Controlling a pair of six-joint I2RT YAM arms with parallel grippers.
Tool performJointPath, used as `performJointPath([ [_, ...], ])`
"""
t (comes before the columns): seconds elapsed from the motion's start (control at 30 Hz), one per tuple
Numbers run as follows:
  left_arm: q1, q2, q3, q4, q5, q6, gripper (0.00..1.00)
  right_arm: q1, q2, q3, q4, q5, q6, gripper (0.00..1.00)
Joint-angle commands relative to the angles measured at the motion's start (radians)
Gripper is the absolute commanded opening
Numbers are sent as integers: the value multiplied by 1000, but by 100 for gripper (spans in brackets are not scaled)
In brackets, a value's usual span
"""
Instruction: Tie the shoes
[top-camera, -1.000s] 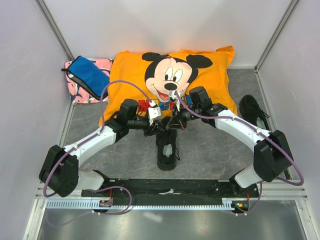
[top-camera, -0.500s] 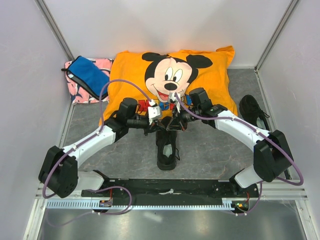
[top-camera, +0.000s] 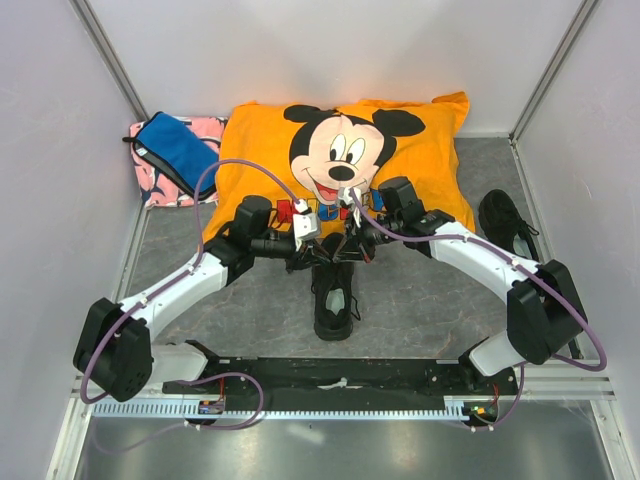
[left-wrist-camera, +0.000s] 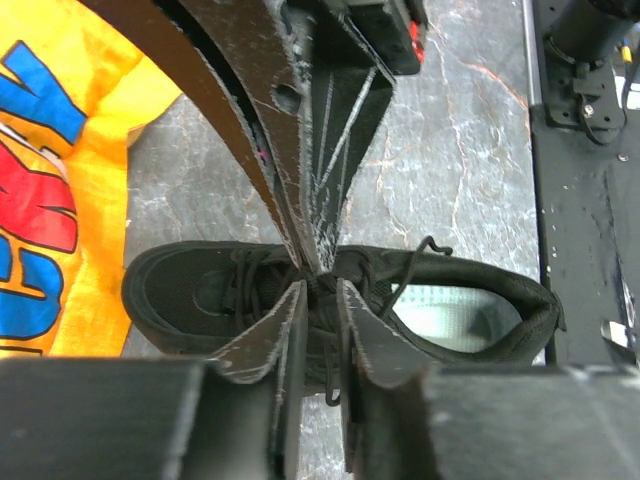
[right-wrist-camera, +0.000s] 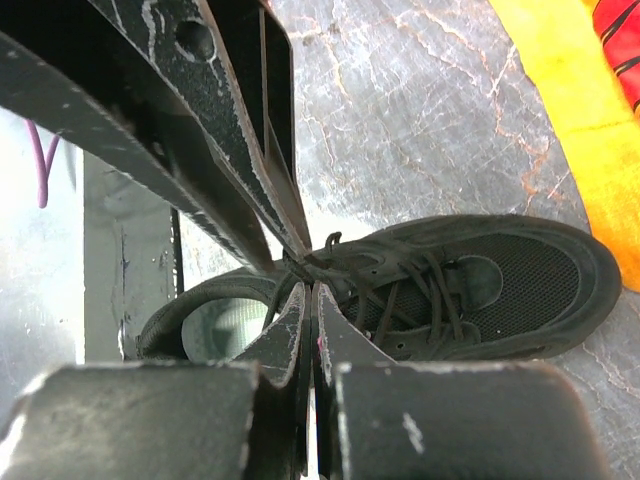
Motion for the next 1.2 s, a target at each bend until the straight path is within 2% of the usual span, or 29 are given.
performJointPath([
  [0.0, 3, -15, 18, -26, 38, 42, 28, -1, -39, -14, 13, -9, -23, 0],
  [0.13, 2, 11, -6, 1, 23, 59, 35, -3, -64, -25, 11, -3, -27, 0],
  [0.3, 6, 61, 1, 7, 9, 65, 37, -4, -71, -31, 11, -5, -27, 0],
  [0.4, 5, 64, 3, 21, 15, 59, 29, -4, -73, -31, 11, -5, -28, 0],
  [0.5, 8, 45, 11, 23, 23, 51, 13, -4, -70, -33, 10, -6, -31, 0],
  [0.53, 11, 36, 11, 26, 33, 47, 3, -4, -68, -33, 10, -5, -37, 0],
  [0.73, 25, -31, 3, 36, 101, -28, 1, -3, -51, -41, 61, -5, -30, 0],
  [0.83, 26, -31, -5, 82, 107, -109, 2, -4, -59, -71, 152, -17, 3, 8],
  [0.9, 28, -28, -17, 108, 99, -143, 2, -4, -80, -111, 203, -17, 30, 22],
  [0.97, 28, -22, -19, 116, 90, -174, 2, -3, -100, -148, 299, -23, 58, 29],
  [1.03, 31, -21, -26, 125, 82, -203, 2, -4, -136, -206, 389, -31, 78, 31],
  [1.17, 34, -19, -37, 138, 79, -214, 2, -1, -175, -277, 436, -35, 67, 38],
])
